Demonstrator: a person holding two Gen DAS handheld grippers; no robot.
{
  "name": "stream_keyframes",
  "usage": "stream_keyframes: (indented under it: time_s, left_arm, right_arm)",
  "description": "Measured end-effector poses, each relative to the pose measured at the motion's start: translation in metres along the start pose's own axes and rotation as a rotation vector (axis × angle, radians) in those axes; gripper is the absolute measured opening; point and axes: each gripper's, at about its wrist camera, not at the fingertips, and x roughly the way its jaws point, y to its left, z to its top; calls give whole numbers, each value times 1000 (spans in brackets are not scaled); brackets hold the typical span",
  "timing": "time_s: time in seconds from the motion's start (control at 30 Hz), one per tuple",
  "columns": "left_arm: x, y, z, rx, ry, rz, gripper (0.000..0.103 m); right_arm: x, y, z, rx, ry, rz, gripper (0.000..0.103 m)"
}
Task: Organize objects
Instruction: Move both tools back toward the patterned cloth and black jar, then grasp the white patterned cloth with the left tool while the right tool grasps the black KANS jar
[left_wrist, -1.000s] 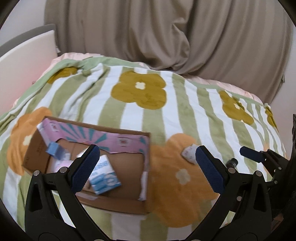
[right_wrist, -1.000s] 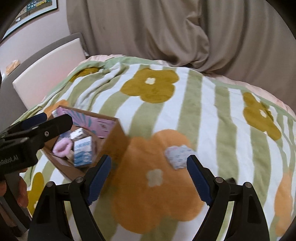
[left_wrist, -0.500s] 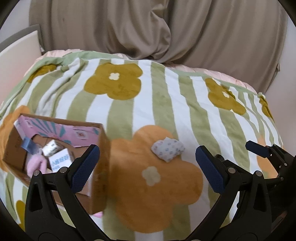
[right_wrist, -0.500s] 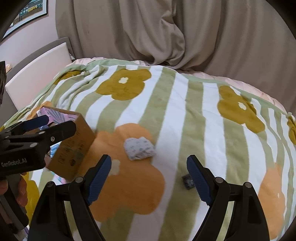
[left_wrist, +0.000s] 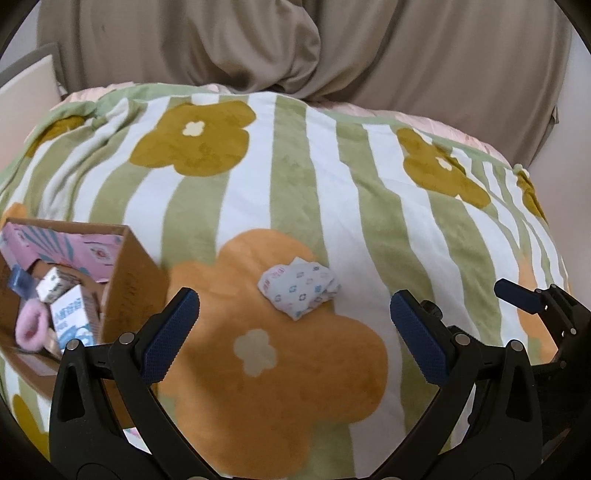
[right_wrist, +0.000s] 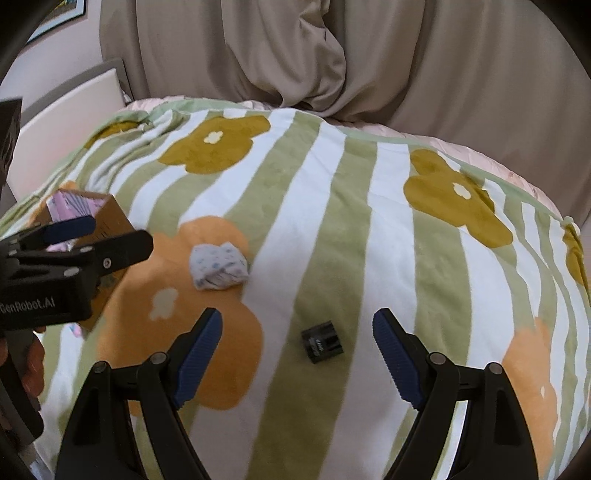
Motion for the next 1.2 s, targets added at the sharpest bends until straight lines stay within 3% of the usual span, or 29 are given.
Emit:
stream_keyframes:
  time_s: [0.67,1.2]
  left_arm:
    - [72,-7,-9,12,72,7,102]
    - [117,-11,-12,22,87,1,98]
  right_arm:
    - [55,-12,-16,-16,51,8,80]
    - [75,-12,-31,-59,36,6,63]
